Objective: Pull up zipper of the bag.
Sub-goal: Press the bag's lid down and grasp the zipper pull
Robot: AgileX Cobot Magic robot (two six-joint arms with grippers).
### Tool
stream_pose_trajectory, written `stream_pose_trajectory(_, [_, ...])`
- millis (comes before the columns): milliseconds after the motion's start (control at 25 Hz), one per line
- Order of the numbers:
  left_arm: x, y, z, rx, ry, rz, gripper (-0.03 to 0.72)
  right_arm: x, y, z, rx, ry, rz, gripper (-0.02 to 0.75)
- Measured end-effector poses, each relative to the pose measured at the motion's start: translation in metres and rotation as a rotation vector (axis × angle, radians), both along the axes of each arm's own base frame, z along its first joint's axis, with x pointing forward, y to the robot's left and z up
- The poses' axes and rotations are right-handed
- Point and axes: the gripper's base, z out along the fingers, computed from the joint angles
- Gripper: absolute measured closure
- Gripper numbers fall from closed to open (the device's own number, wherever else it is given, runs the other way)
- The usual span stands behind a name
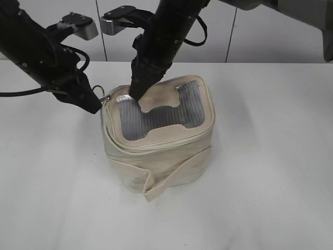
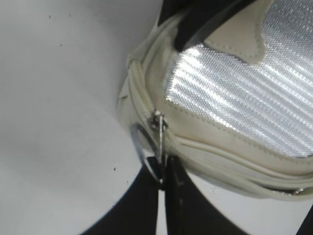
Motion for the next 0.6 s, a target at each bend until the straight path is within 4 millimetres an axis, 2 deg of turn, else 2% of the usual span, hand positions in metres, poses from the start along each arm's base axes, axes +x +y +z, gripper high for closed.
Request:
stream_pose_trajectory(280, [-0.002,0.000,-0.001,0.034,0.021,0.027,0.685,0.000,0.000,0.000,-0.010,0.011,-0.031,0.685])
stream_pose_trajectory(600, [-0.015,-0.001,-0.001,0.046,0.155,-0.005,0.686,0.008,-0.009,0.000,-0.007,0.028,-0.102,0.685])
